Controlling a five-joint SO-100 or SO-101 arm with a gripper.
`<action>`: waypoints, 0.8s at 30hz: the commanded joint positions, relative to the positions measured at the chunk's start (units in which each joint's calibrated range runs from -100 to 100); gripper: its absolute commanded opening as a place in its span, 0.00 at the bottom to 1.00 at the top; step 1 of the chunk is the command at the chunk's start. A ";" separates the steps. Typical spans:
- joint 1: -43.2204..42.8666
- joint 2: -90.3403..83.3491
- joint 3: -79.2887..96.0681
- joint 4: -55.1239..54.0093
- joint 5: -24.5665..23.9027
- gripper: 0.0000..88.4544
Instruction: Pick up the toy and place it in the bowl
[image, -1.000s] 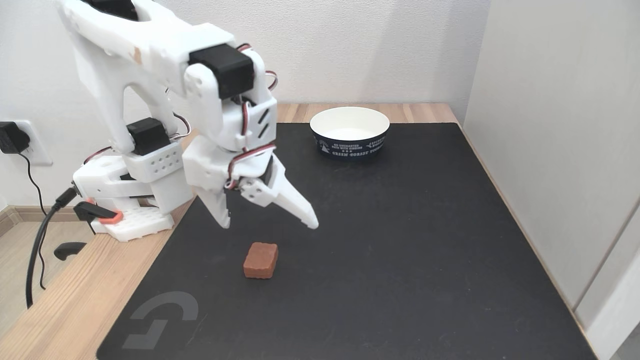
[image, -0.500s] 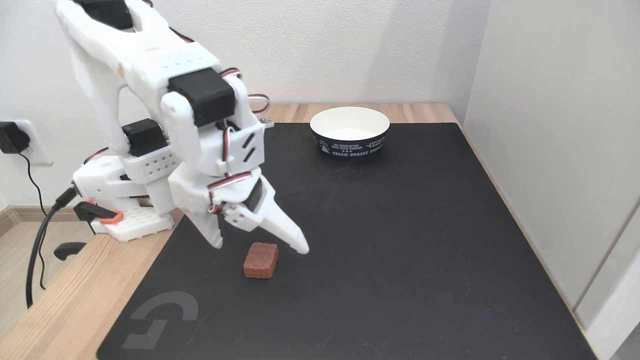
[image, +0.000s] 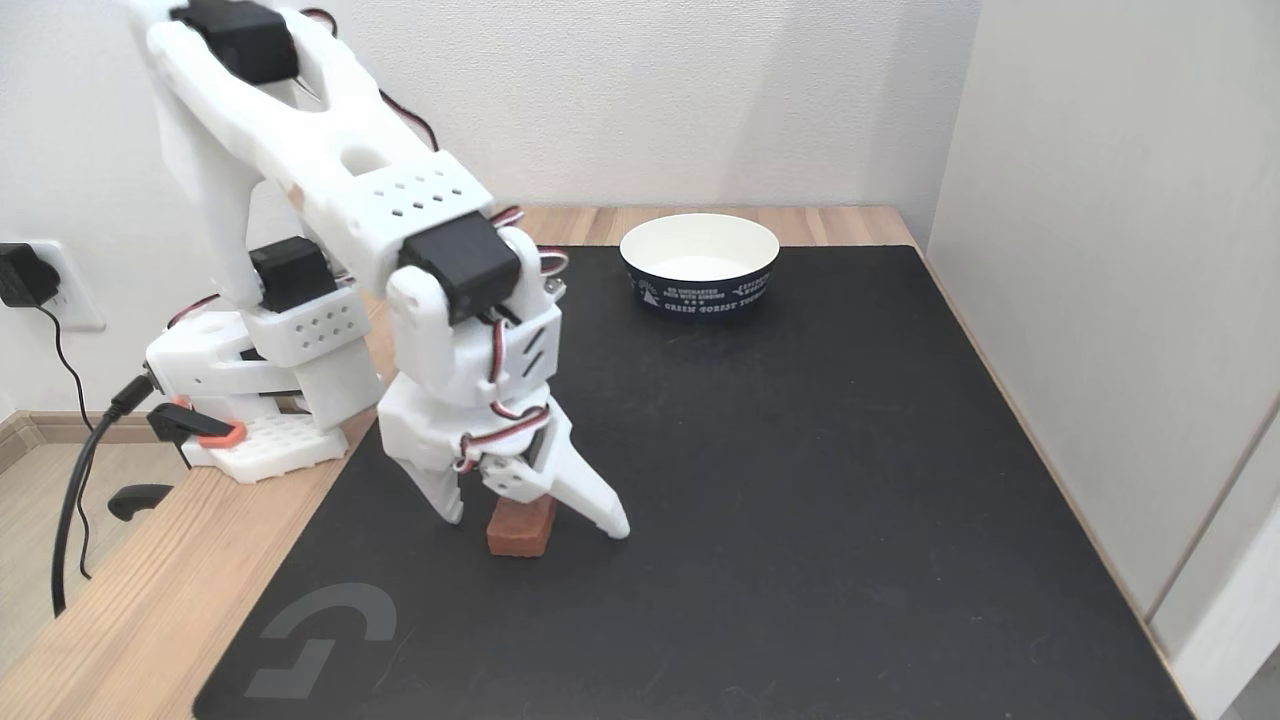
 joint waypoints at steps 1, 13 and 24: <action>0.33 2.72 0.04 -1.43 0.22 0.56; 0.42 3.72 -0.68 -2.11 0.16 0.17; 0.50 3.22 -0.23 -2.11 -0.20 0.05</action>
